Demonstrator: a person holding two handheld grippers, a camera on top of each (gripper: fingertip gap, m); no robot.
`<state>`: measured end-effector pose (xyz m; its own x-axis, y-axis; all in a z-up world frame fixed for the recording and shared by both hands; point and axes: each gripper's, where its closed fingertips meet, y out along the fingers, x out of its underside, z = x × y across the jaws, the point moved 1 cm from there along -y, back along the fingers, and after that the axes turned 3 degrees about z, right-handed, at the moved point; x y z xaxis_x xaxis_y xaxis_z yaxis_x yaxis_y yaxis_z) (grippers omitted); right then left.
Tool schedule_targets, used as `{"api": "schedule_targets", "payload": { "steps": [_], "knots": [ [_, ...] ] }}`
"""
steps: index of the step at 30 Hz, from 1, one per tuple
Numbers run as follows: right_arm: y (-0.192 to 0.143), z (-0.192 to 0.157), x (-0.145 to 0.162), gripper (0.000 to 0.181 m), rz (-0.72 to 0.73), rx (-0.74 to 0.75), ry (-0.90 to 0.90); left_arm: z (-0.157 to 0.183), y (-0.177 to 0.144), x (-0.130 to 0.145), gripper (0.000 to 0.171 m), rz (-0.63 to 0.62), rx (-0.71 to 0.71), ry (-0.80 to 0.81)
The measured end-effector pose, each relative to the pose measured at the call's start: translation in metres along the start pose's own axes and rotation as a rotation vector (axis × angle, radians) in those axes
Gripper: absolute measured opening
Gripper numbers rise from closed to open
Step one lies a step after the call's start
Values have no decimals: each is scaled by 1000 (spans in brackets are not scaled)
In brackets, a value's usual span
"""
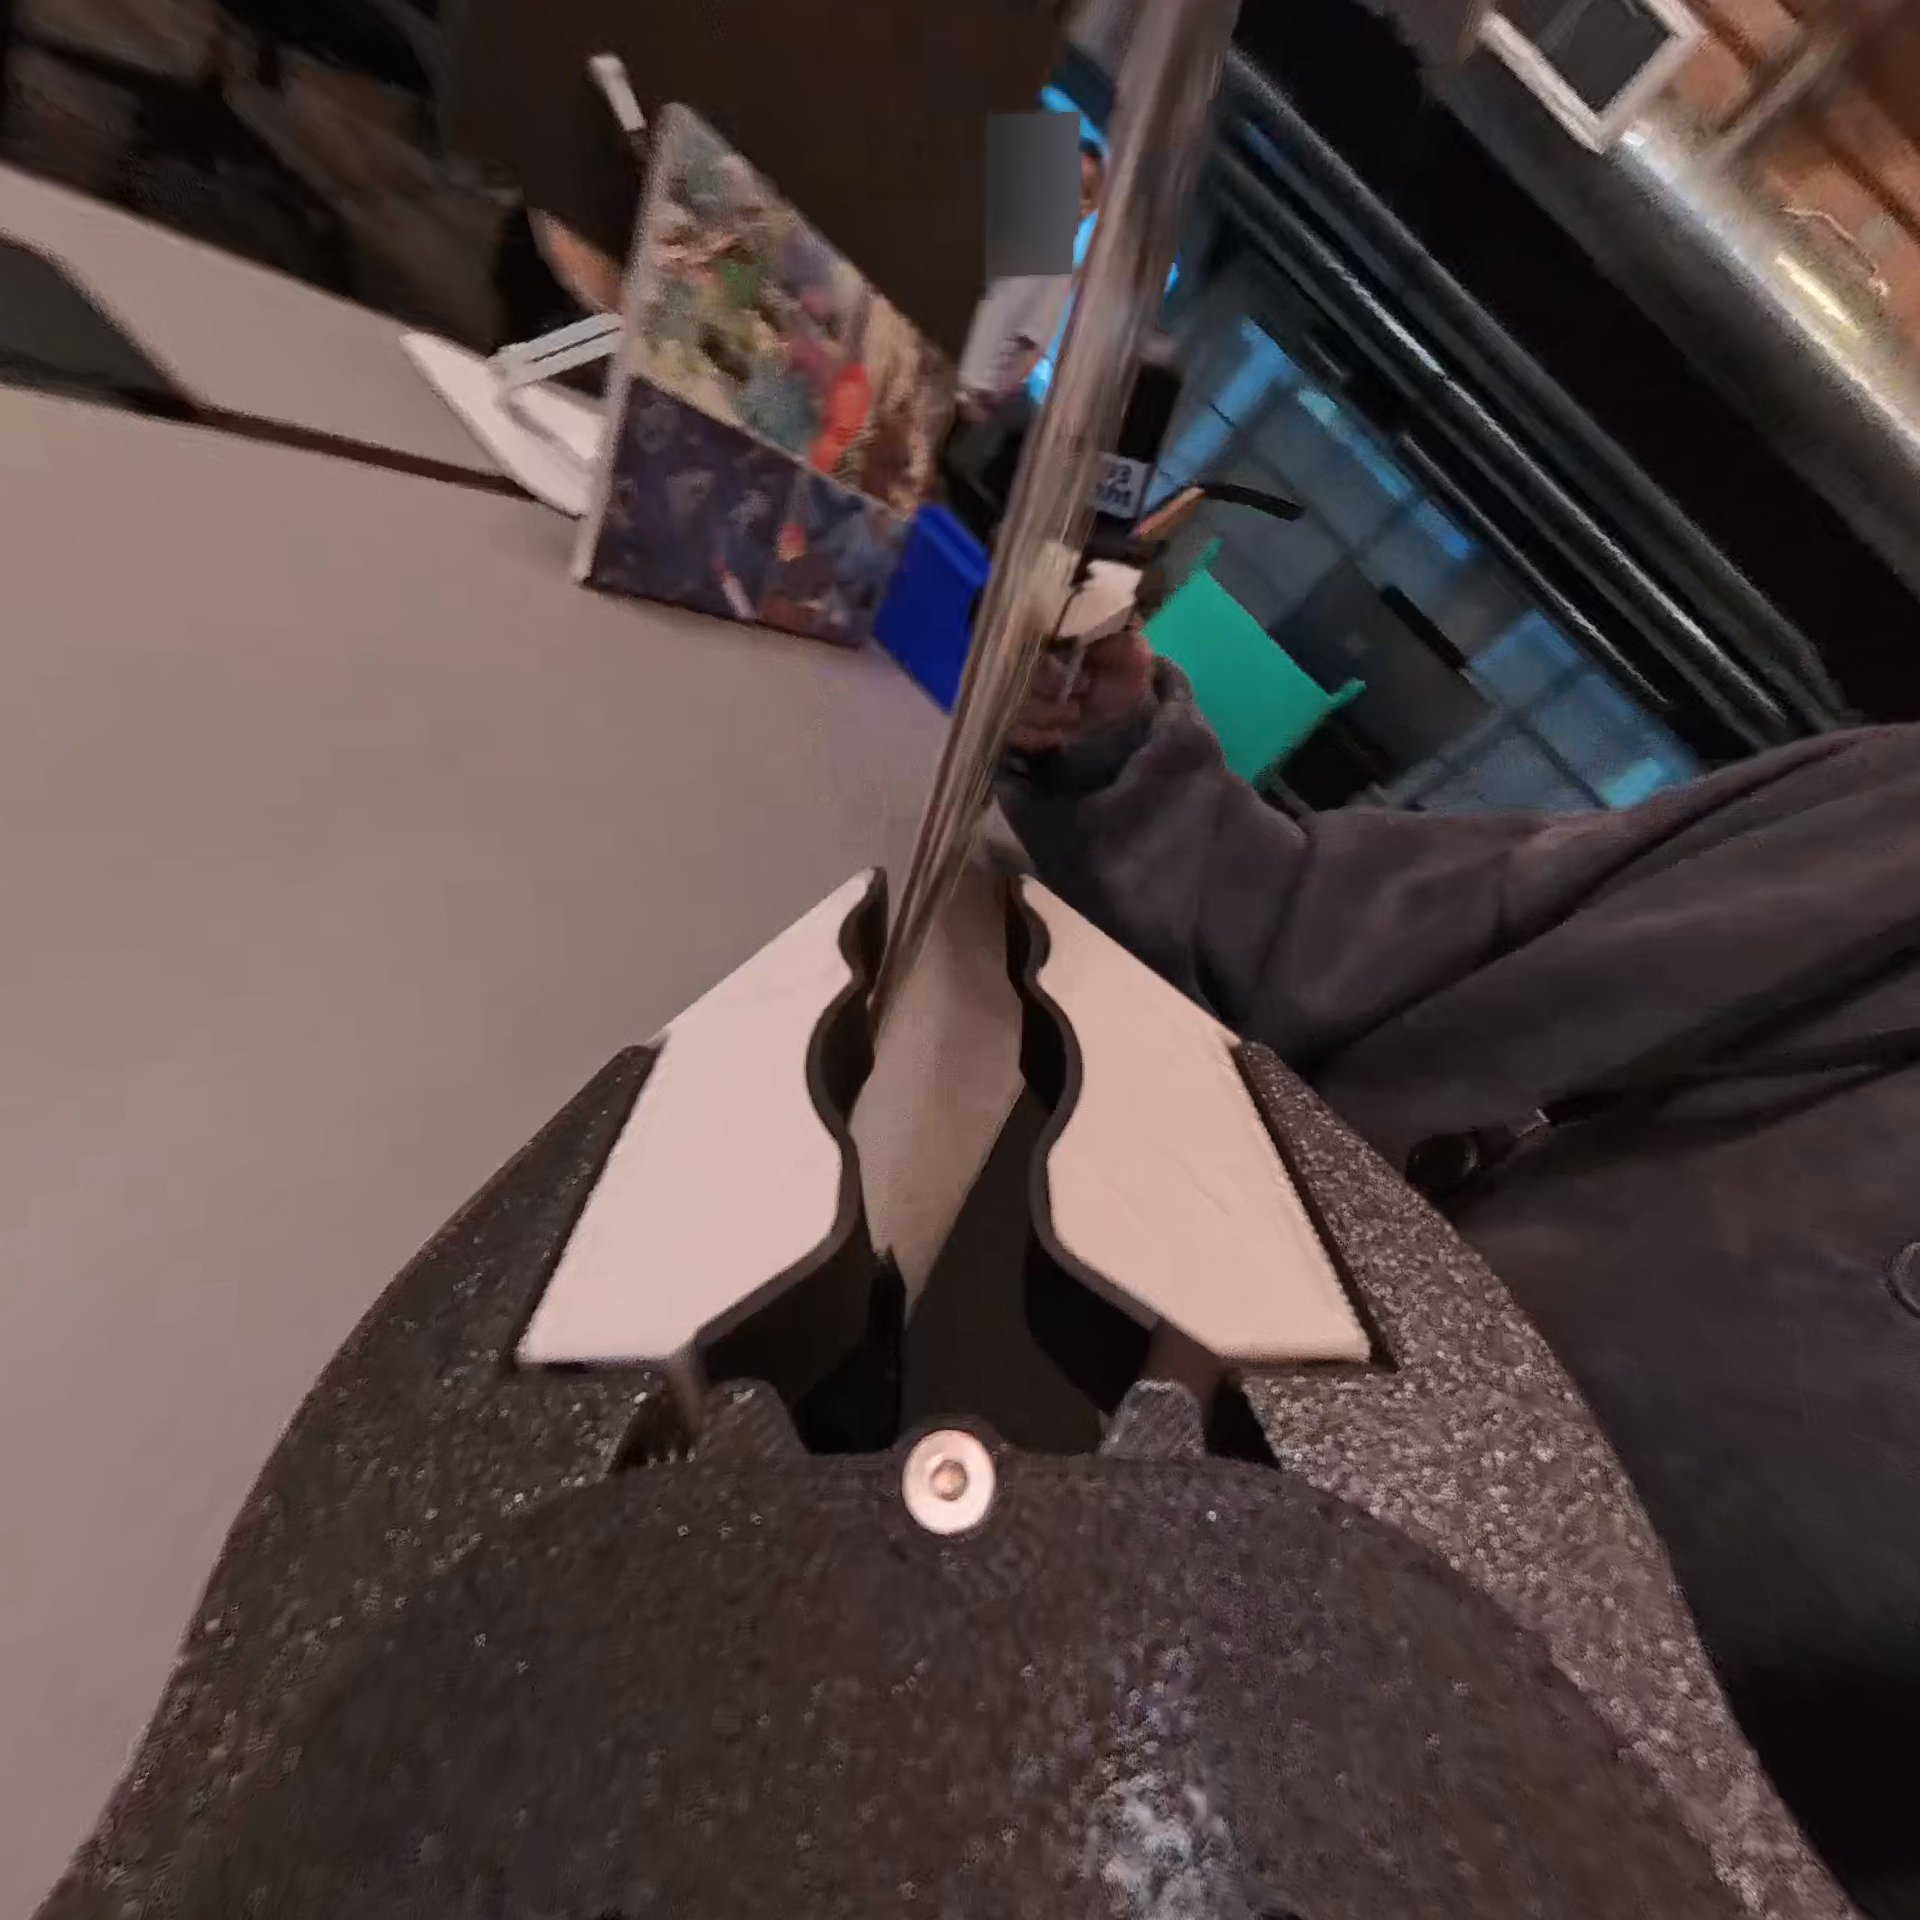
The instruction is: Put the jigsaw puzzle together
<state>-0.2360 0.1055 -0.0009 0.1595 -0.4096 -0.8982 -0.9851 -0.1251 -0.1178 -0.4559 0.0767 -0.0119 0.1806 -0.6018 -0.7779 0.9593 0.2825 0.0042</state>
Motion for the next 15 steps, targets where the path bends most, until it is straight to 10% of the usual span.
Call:
{"api": "schedule_targets", "payload": {
  "steps": [4, 11, 15],
  "knots": [
    [-51, 12, 22, 2, -83, 138, -23, -3, 44, -40, 24, -11, 74, 79],
    [-110, 47, 54, 18, -46, 349, 35, -3, 106, -31, 2, -200, 84, 284],
    [-128, 29, 25, 28, 110, 280, 3, 7, 125, -30, 2, -261, 71, 457]
  ]
}}
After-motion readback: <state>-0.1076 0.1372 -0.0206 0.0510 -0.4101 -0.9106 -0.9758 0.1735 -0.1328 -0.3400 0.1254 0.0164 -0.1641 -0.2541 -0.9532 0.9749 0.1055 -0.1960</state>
